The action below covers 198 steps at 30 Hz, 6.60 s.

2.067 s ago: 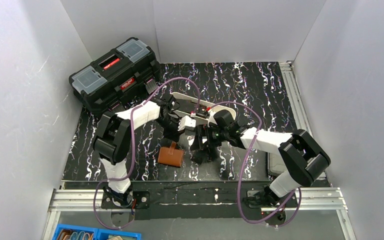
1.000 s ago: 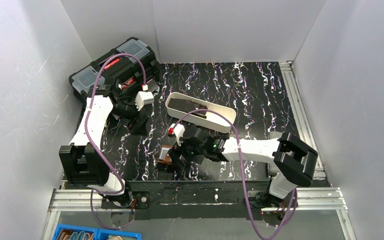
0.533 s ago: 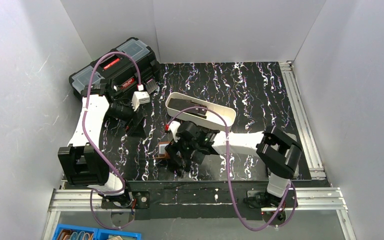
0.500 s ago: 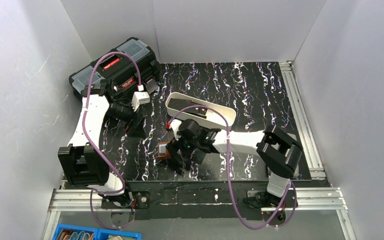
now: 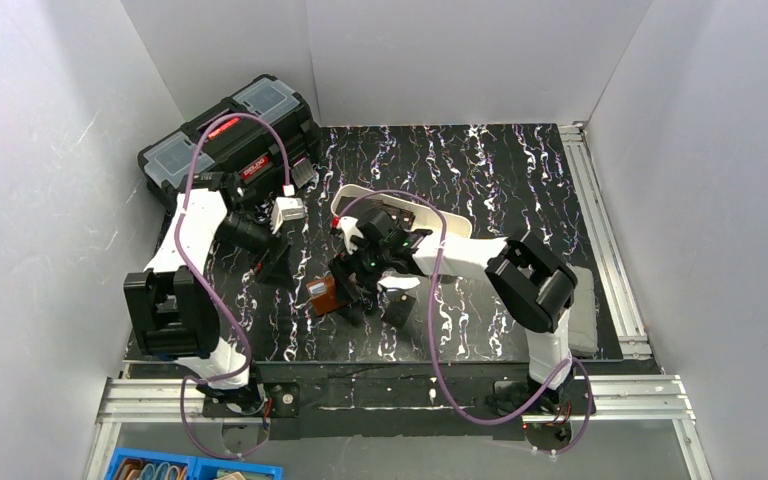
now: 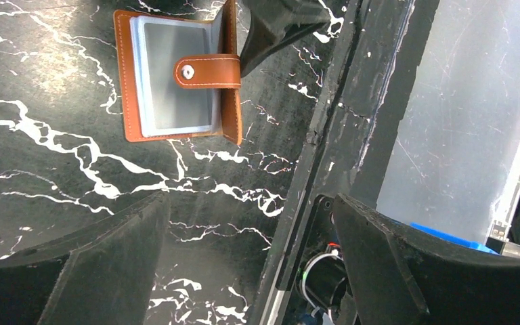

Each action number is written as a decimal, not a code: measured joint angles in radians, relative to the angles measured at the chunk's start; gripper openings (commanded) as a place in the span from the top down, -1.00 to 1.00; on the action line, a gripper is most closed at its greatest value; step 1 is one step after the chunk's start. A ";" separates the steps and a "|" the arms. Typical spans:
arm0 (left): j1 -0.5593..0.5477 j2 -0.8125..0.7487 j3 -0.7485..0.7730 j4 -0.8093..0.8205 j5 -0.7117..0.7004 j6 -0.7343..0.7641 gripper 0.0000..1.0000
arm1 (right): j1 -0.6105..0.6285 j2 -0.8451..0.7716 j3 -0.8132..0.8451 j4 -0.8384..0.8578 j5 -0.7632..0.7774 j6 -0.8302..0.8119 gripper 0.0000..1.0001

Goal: Put the credit cards into the card holder
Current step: Close the card holder at the center of the board.

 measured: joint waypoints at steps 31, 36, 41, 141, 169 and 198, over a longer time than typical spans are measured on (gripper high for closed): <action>-0.187 0.114 -0.249 0.582 -0.132 -0.264 -0.39 | 0.002 0.044 -0.053 0.109 -0.080 0.219 0.97; -0.182 0.090 -0.218 0.533 -0.114 -0.250 -0.57 | 0.007 -0.051 -0.109 0.106 -0.072 0.218 0.97; -0.114 0.076 -0.102 0.361 -0.004 -0.138 -0.88 | 0.024 -0.240 -0.122 0.098 -0.024 0.155 0.97; 0.010 -0.415 -0.329 2.145 0.471 -2.373 -0.35 | -0.100 -0.392 -0.066 0.486 0.058 0.739 0.68; -0.027 -0.485 -0.270 1.655 0.428 -1.772 -0.06 | -0.069 -0.354 -0.032 0.512 -0.007 0.750 0.64; -0.069 -0.481 -0.233 1.513 0.554 -1.730 1.00 | -0.128 -0.710 -0.174 0.515 -0.145 0.583 -0.39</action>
